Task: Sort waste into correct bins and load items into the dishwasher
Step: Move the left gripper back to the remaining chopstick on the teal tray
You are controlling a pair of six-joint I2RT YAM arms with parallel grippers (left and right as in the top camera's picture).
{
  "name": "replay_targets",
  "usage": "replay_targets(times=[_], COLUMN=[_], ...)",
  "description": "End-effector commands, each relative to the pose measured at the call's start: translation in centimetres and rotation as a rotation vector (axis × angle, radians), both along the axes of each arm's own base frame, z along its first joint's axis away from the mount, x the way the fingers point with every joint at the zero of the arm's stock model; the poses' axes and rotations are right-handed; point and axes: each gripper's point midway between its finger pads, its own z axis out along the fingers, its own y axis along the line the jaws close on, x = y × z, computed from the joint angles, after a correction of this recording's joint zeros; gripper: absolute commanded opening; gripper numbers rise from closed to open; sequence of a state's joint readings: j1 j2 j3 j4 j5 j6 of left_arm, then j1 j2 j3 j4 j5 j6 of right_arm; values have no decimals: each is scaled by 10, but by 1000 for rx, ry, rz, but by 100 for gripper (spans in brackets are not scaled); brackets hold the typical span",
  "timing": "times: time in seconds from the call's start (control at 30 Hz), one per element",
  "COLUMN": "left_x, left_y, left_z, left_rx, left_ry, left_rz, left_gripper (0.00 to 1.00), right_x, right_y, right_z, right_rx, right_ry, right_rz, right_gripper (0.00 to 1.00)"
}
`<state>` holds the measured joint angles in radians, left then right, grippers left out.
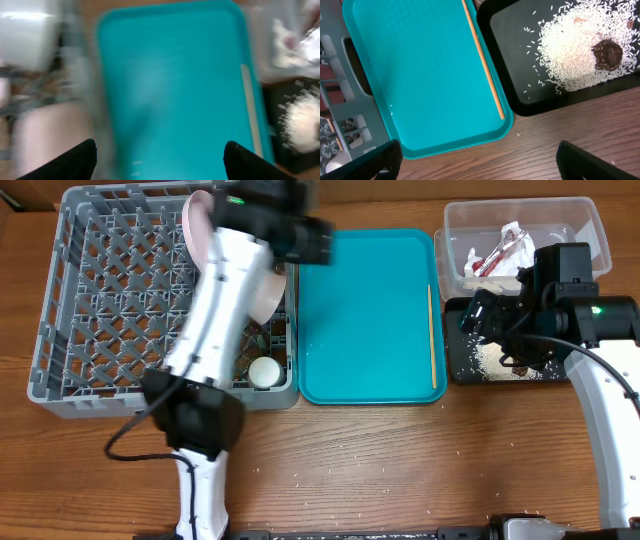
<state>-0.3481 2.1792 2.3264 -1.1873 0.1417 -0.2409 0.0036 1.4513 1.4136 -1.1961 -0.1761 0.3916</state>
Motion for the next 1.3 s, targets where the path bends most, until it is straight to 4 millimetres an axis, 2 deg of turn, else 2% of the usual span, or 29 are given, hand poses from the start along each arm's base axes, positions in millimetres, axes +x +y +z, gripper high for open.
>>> replay_targets(times=[0.0,0.13,0.3,0.6,0.73,0.93,1.27], left_x=[-15,-21,-29,-43,-52,-50,-51], left_y=[-61,-105,-142,-191,-199,-201,-193], left_z=[-37,-71,-111,-168,-185,-186,-193], left_rx=[-25,-6,8,-20,-2,1,93], left_ry=[57,44,61,98,118,104,49], left_rz=[15,52,63,11,-8,-9,21], left_gripper=[81,82,82,87,87,86,86], right_x=[1,1,1,1,1,1,1], right_y=[-1,-1,-1,-1,-1,-1,-1], right_z=[0,0,0,0,0,0,0], right_rx=[-11,-11,-11,-11,-11,-12,-11], right_ry=[-6,-7,-7,-6,-7,-6,-6], right_rz=[1,2,2,2,2,1,1], right_gripper=[100,100,100,100,100,100,100])
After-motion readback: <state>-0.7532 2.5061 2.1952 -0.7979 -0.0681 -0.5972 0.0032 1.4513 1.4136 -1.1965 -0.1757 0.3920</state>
